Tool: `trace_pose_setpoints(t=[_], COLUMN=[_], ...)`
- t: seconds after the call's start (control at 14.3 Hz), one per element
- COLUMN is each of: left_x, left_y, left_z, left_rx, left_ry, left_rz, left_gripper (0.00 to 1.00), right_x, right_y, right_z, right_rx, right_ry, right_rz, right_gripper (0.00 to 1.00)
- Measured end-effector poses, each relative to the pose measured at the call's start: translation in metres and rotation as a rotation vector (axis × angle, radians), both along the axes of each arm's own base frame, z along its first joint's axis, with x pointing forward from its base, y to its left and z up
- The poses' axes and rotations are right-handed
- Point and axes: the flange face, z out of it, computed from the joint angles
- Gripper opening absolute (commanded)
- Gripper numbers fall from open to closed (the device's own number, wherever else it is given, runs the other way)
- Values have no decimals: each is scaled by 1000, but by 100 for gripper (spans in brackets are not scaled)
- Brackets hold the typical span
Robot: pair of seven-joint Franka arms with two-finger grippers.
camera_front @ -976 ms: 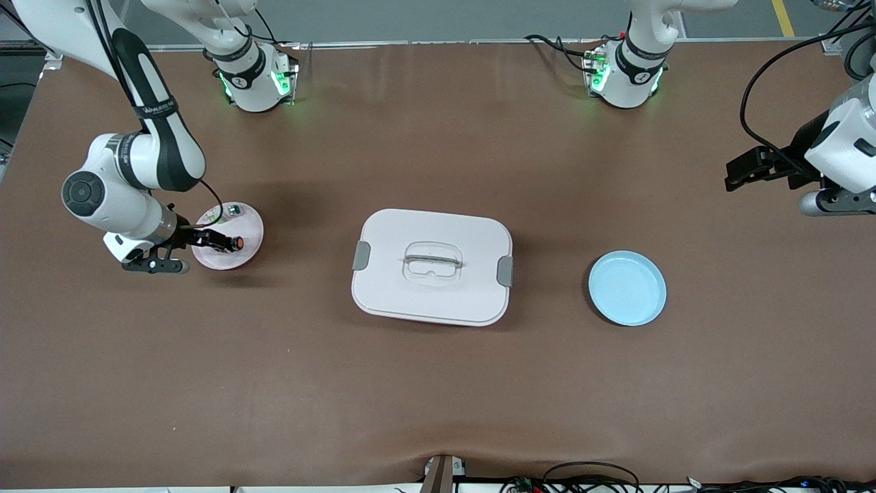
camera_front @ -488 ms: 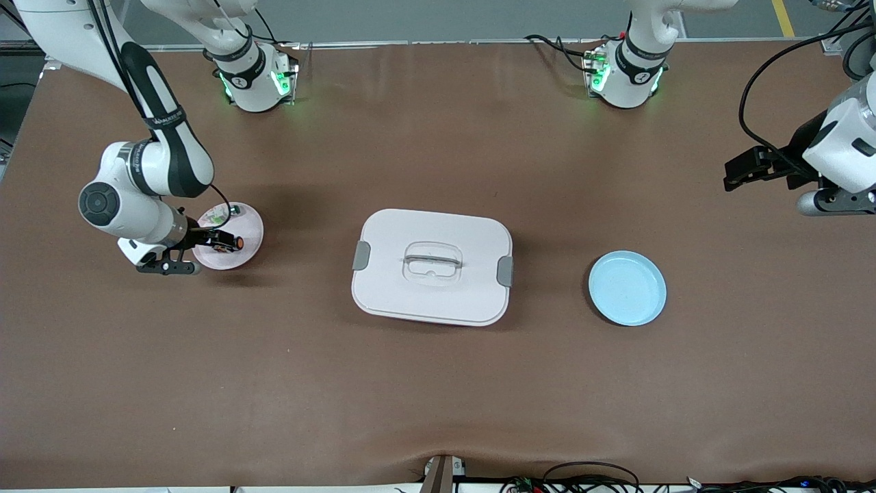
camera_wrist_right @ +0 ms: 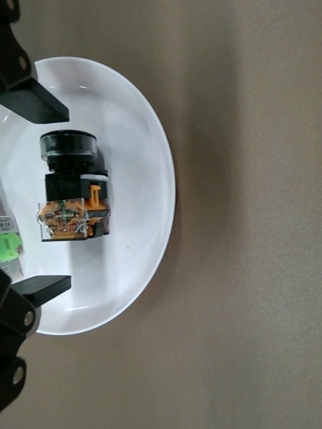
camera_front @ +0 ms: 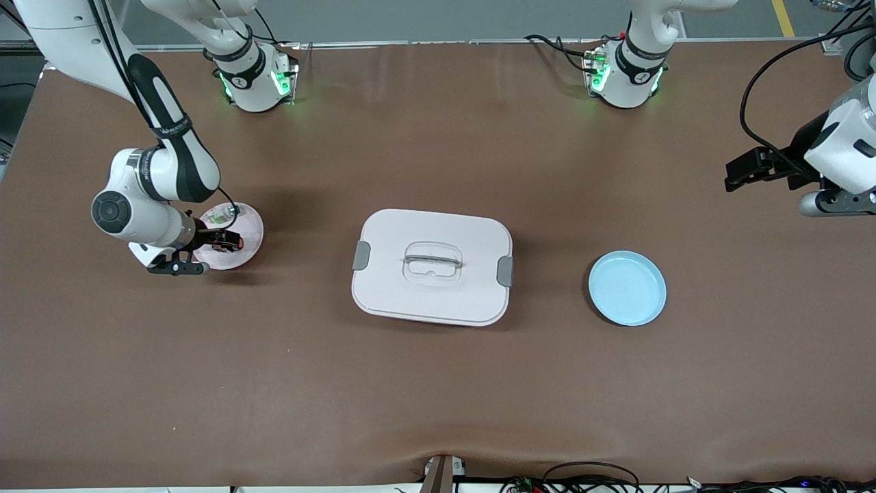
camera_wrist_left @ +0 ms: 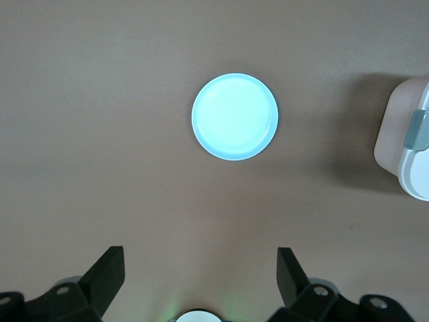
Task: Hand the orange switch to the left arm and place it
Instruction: 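Lower the right gripper and close it on the orange switch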
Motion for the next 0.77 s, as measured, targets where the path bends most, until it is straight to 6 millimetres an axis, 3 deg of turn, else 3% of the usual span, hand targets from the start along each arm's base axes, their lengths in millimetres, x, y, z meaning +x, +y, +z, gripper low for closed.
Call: trace_pose_setpoints(t=[0.49, 0.77], left_x=[0, 0], left_y=[0, 0], left_z=[0, 0], left_rx=[0, 0], left_ry=[0, 0], left_rz=[0, 0], left_gripper=[100, 100], right_x=[-1, -1], right_y=[4, 4], right_z=[-24, -27], right_rx=[2, 2], right_ry=[1, -2], right_rz=[6, 6], right_gripper=[100, 100])
